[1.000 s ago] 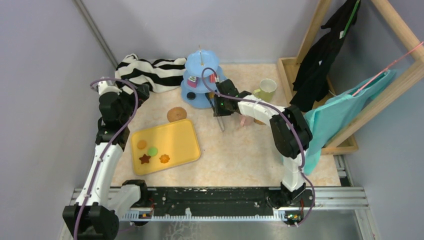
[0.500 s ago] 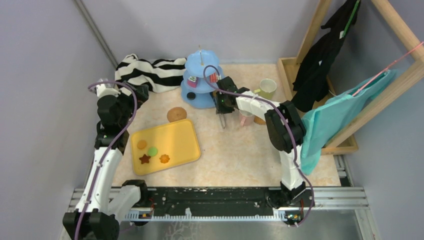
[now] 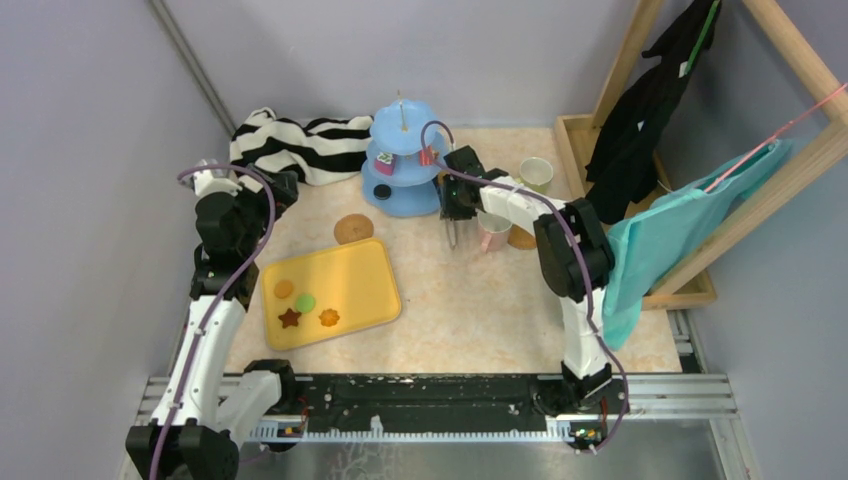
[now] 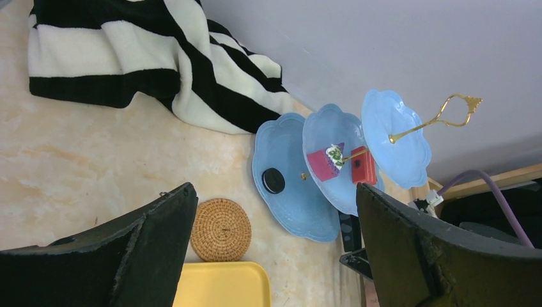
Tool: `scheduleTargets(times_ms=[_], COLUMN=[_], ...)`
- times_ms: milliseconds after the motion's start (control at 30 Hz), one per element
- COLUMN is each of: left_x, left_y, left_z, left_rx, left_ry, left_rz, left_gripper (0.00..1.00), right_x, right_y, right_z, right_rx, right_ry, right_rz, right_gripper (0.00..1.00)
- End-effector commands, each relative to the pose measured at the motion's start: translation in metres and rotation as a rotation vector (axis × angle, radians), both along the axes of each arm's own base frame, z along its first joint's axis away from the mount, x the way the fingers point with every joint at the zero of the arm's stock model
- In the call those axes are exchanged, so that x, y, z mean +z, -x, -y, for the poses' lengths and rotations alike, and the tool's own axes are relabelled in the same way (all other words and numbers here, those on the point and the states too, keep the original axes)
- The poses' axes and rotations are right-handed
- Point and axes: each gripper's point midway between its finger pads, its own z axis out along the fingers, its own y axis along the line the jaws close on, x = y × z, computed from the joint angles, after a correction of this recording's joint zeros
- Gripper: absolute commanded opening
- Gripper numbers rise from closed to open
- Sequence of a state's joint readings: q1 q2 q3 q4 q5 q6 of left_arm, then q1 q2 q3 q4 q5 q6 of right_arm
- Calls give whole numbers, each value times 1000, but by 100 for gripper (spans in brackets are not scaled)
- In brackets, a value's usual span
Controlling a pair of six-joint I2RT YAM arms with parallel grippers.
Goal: Serve the afternoon tea
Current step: Place the desert on the desert table.
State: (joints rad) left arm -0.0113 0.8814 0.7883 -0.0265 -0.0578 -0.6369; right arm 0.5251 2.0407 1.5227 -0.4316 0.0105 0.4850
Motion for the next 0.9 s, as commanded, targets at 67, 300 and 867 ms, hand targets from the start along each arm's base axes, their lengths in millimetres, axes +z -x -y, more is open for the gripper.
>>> scheduleTargets(times_ms=[67, 300, 867], left_x=[8, 8, 4], left_y=[0, 0, -2], left_z=[4, 4, 5], left_rx=[-21, -19, -22], left_ry=[-7, -9, -11], left_rz=[36, 36, 28], left_gripper=[98, 98, 98], right_x=[36, 37, 32], right_y=[-42, -53, -74], right_z=[-12, -15, -18], right_rx=[-32, -32, -27], right_ry=[-84, -90, -97], right_rz=[111, 113, 110], right_gripper=[15, 15, 19])
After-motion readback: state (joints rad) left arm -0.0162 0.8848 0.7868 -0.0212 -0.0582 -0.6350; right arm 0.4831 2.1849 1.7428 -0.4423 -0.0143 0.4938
